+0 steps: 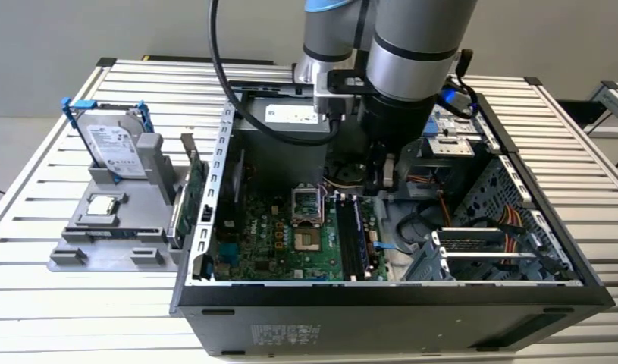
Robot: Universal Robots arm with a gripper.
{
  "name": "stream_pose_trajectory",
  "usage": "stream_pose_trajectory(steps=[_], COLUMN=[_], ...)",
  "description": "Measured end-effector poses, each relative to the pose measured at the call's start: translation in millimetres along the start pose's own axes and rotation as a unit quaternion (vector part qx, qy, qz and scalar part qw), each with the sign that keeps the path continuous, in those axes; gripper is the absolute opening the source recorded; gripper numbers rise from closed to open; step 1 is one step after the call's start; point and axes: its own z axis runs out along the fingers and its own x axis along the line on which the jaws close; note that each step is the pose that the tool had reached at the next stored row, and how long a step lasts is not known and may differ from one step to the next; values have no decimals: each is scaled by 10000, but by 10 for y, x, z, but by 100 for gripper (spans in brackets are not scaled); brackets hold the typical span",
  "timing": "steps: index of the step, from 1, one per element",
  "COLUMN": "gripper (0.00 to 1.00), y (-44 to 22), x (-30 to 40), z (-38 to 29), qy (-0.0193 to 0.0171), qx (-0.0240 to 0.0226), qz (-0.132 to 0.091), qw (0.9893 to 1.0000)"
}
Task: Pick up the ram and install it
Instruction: 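Press down the ram until it locks into place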
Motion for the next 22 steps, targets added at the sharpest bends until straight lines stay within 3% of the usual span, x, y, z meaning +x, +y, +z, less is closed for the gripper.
stream_pose_trajectory(steps=[3, 7, 12, 22], gripper=[0, 0, 0, 0], y=[1, -1, -3, -4], x=[0, 0, -1, -2], z=[-12, -39, -107, -134], qy=[30, 29, 29, 28], qx=[-40, -55, -57, -57], qz=[-69, -227, -240, -240], qw=[10000, 9997, 9997, 9997])
